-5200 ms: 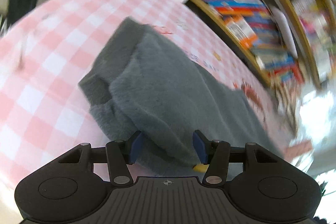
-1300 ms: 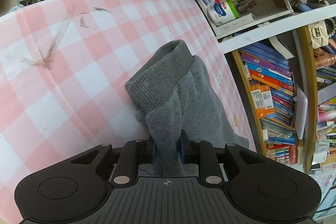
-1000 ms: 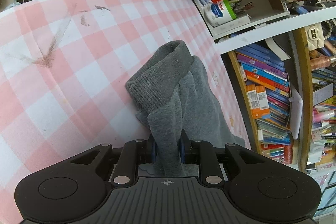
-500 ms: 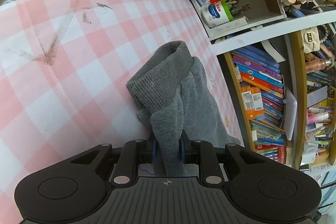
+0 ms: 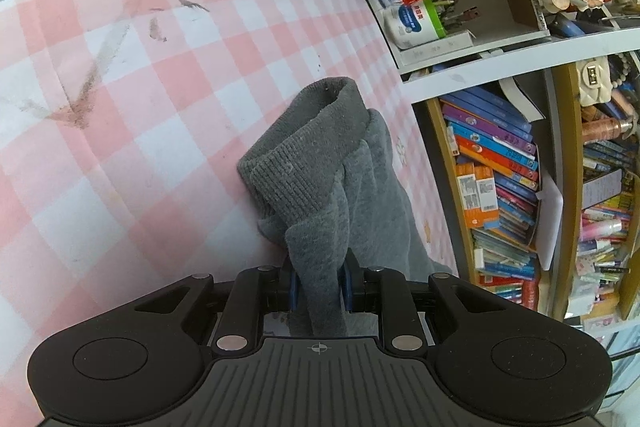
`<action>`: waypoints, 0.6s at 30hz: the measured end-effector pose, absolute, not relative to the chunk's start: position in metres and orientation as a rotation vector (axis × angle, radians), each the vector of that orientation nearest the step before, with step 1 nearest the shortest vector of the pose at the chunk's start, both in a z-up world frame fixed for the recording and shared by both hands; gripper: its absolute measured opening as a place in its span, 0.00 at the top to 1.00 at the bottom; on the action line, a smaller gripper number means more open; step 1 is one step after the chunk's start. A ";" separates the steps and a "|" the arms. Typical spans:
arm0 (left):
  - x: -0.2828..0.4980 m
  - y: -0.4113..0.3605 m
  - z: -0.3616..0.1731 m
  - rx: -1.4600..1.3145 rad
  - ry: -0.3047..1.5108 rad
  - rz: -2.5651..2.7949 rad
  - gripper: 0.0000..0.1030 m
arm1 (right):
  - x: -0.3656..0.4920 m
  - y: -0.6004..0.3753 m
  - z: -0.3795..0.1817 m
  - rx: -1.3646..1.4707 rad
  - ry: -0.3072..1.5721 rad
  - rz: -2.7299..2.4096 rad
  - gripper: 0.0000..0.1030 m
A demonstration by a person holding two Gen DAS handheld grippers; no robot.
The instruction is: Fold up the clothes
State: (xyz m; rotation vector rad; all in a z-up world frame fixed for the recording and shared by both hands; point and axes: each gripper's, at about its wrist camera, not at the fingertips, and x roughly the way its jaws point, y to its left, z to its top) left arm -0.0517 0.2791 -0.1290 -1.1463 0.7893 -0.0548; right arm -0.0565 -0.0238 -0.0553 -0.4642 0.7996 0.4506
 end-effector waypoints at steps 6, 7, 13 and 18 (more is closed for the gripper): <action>-0.049 0.273 -0.121 -1.081 0.786 -0.053 0.90 | -0.063 -0.020 -0.057 -0.507 0.760 0.438 0.33; -0.050 0.271 -0.117 -1.057 0.775 -0.060 0.90 | -0.063 -0.020 -0.056 -0.503 0.761 0.440 0.33; -0.053 0.239 -0.068 -0.803 0.662 -0.152 0.91 | -0.058 -0.031 -0.057 -0.433 0.777 0.475 0.33; -0.054 0.200 -0.026 -0.553 0.595 -0.208 0.91 | -0.050 -0.047 -0.058 -0.328 0.808 0.524 0.33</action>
